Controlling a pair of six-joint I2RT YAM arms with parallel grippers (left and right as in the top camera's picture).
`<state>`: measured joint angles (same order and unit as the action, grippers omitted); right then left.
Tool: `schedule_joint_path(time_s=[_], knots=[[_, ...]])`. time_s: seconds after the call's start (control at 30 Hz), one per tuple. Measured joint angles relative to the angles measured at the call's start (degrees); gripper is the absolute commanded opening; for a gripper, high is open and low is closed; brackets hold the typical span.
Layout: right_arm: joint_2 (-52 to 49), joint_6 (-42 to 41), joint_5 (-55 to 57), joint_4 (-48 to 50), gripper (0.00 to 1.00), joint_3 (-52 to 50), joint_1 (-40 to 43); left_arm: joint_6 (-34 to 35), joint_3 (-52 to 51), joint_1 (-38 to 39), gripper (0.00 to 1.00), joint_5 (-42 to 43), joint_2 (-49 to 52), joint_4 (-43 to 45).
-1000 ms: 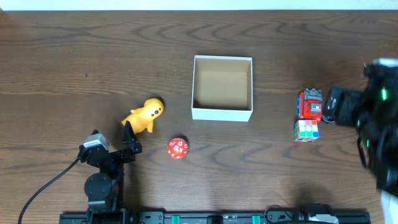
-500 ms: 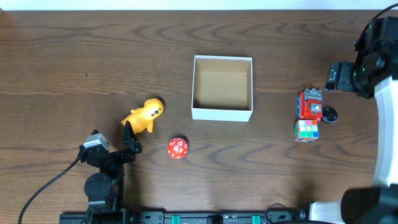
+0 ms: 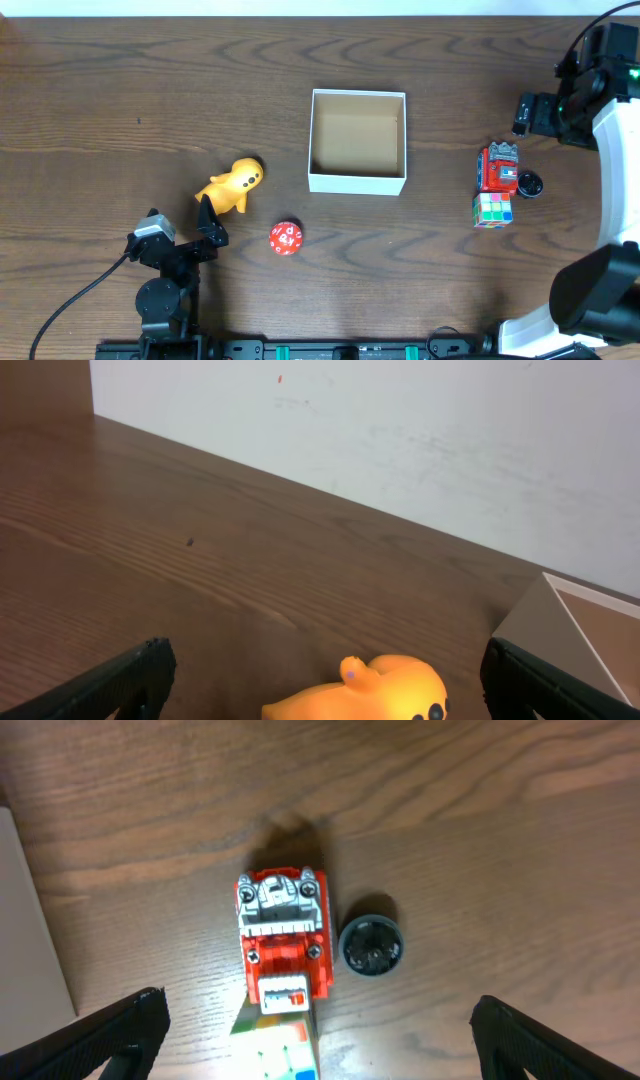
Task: Pack container
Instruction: 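Move the right gripper over the red toy robot car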
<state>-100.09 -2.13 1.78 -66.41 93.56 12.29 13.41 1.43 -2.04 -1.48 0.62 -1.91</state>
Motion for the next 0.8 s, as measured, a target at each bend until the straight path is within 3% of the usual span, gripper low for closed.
schedule_joint_path(time_s=[0.8], knots=[[-3.6, 4.1, -3.5, 24.3, 0.99, -21.4, -1.5, 0.0, 0.0, 0.0, 0.98, 0.0, 0.0, 0.0]])
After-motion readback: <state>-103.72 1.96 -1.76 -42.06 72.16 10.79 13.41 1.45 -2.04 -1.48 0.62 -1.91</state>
